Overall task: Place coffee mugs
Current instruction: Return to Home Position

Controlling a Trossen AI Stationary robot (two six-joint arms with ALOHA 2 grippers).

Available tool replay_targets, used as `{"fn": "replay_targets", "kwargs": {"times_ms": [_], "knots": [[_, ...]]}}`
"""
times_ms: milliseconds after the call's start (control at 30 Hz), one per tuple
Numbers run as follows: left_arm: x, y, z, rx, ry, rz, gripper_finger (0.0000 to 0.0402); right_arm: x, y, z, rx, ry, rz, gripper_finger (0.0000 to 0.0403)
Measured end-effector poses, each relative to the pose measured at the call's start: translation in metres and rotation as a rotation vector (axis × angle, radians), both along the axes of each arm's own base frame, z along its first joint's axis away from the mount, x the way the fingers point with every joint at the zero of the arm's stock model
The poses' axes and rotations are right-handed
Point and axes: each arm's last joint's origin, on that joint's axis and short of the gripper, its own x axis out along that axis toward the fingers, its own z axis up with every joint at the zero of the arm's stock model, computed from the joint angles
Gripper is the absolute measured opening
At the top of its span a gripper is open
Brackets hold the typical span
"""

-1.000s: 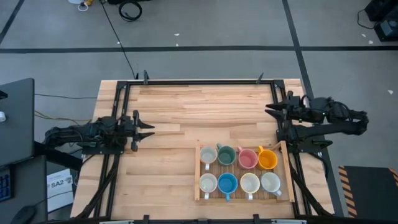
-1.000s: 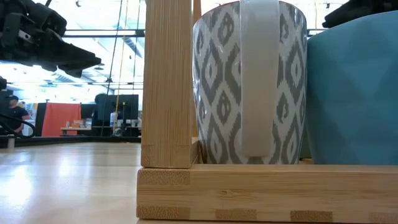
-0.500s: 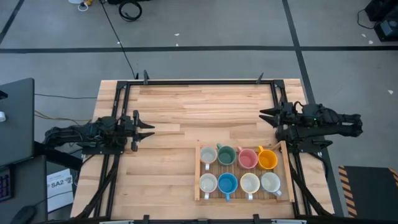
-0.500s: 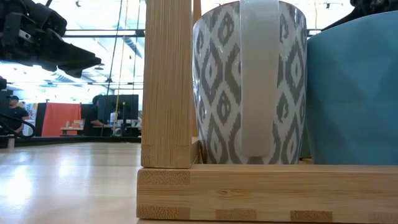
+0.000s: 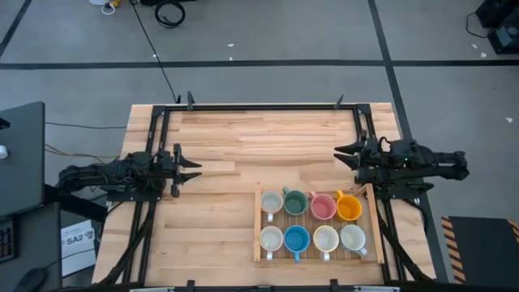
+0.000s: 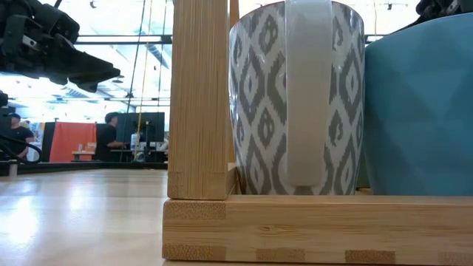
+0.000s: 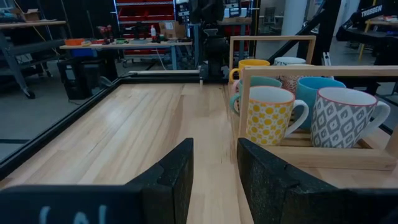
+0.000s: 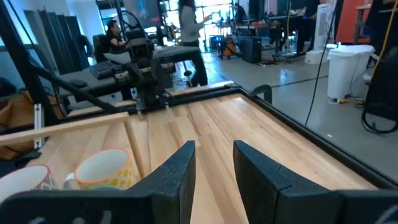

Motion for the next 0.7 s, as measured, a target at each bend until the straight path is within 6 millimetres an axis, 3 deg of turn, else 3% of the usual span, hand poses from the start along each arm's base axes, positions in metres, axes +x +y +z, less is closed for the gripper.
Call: {"fn": "replay_targets", "kwargs": {"times_ms": [700], "knots": [[0.000,0.000,0.000,-0.006,0.000,0.000,0.0130,0.017,0.001,-0.039,-0.023,-0.026,0.014,0.0114]]}}
